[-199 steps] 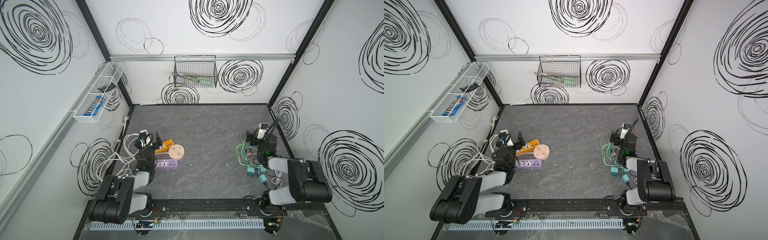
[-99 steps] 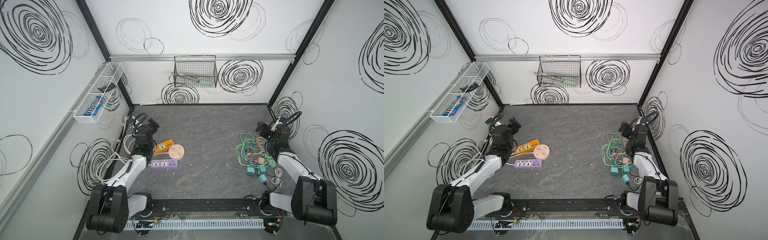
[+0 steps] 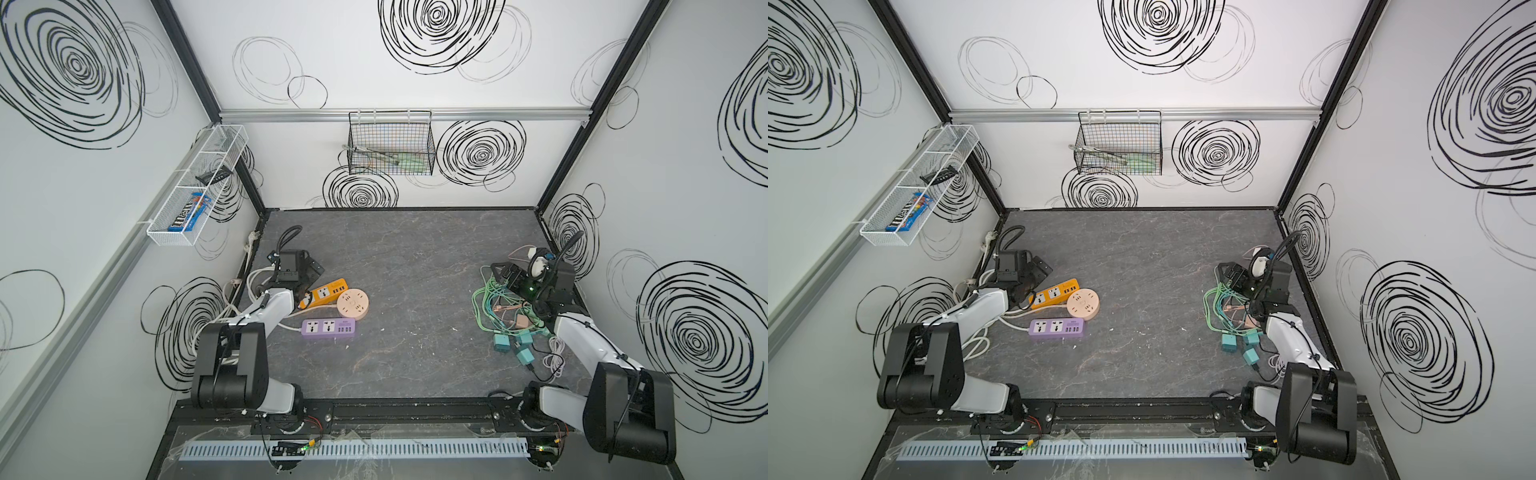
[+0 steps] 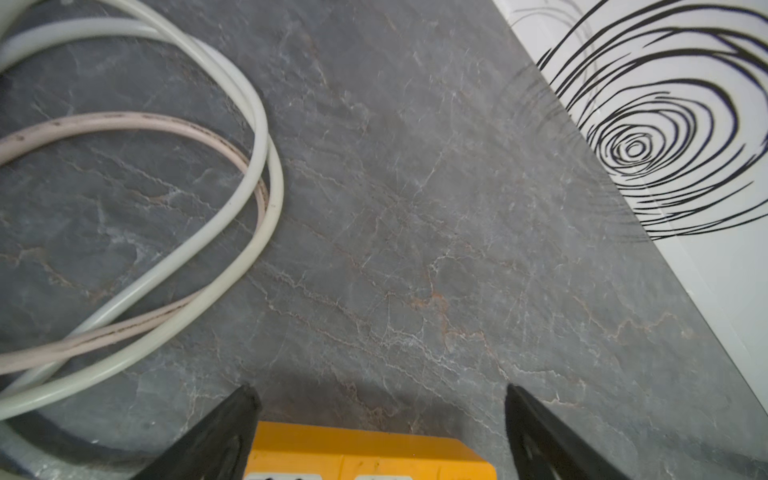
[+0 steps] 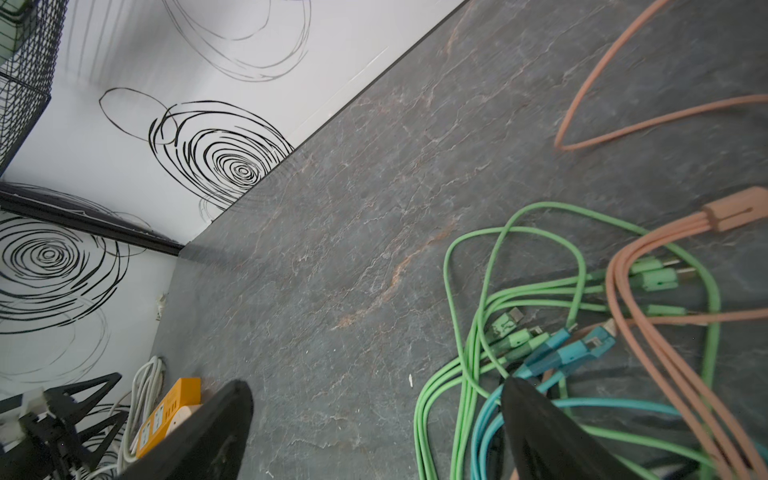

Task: Insert the plug
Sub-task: 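Raise both arms and move them toward the yellow power strip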

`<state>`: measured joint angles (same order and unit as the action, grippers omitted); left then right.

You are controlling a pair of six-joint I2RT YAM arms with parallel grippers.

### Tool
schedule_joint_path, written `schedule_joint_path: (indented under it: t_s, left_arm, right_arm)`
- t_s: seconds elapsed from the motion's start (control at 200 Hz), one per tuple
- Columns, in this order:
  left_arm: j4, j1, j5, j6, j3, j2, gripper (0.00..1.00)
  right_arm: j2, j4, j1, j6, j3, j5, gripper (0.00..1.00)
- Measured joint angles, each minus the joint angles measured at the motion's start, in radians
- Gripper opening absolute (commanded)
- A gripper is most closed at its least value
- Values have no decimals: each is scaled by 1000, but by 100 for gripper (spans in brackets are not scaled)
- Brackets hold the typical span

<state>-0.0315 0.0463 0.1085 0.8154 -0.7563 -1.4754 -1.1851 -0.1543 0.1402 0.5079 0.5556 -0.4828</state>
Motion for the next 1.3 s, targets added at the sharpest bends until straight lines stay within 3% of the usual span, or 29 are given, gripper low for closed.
schedule_joint_path:
  t_s: [0.495,1.081,1.301]
  left_arm:
    - [-1,-15,-67,17,-20,-133,96]
    - [94,-409,-187,-24,-273,-394,96]
    - [83,-479,-217,-74,-341,-423,96]
  right_arm:
    - [0,97,-87,-72,21,-7,97]
    - [13,159,-197,-138,51,58,97]
    - [-4,158,-283,-181,70,63,97]
